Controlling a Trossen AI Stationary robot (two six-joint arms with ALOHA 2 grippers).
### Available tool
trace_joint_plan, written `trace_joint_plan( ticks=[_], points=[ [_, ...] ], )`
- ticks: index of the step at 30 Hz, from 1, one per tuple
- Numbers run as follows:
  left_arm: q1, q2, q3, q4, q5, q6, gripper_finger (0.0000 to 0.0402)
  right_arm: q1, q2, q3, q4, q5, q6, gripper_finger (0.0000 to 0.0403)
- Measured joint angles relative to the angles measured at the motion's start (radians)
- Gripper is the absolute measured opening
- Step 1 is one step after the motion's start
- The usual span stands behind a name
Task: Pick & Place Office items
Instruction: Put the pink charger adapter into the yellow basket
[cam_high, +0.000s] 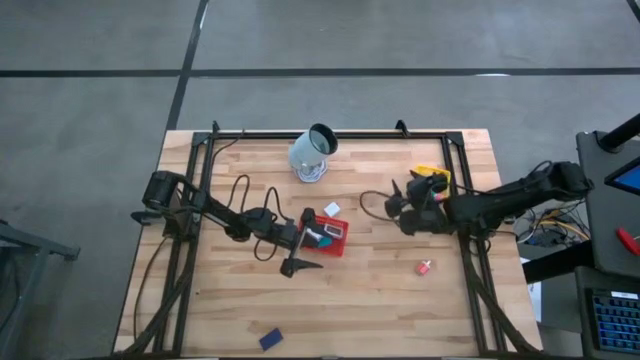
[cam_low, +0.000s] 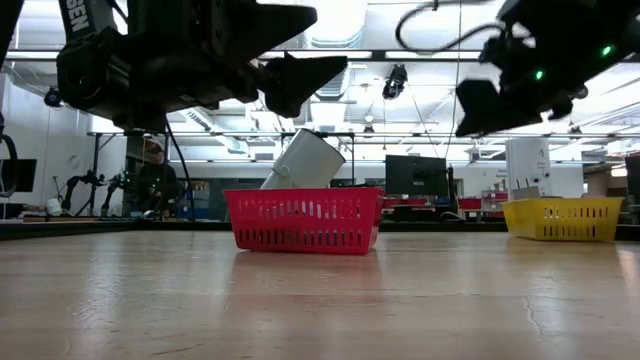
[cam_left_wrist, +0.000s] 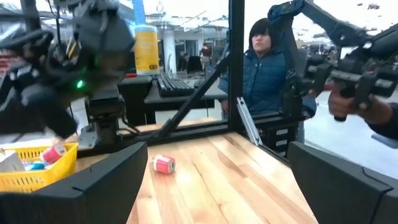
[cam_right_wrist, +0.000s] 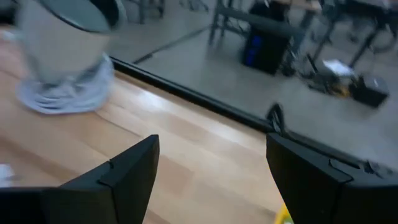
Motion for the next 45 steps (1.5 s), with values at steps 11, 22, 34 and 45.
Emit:
trace_joint_plan(
  ticks=[11, 22, 34, 45],
  points=[
    [-0.033, -0.001, 0.12, -0.31, 0.003, 0.042, 0.0394, 0.271, 0.0, 0.073, 0.001, 0.109, -0.159, 0.0285],
    [-0.051, -0.004, 0.129, -0.348, -0.06, 0.083, 0.0394, 0.431, 0.0, 0.192, -0.06, -0.255, -0.222, 0.0257],
    [-0.051, -0.005, 0.127, -0.364, -0.063, 0.09, 0.0394, 0.467, 0.003, 0.322, -0.418, -0.697, -0.068, 0.0244],
    [-0.051, -0.005, 0.127, -0.368, -0.063, 0.091, 0.0394, 0.467, 0.004, 0.322, -0.529, -0.947, -0.027, 0.0244]
  ],
)
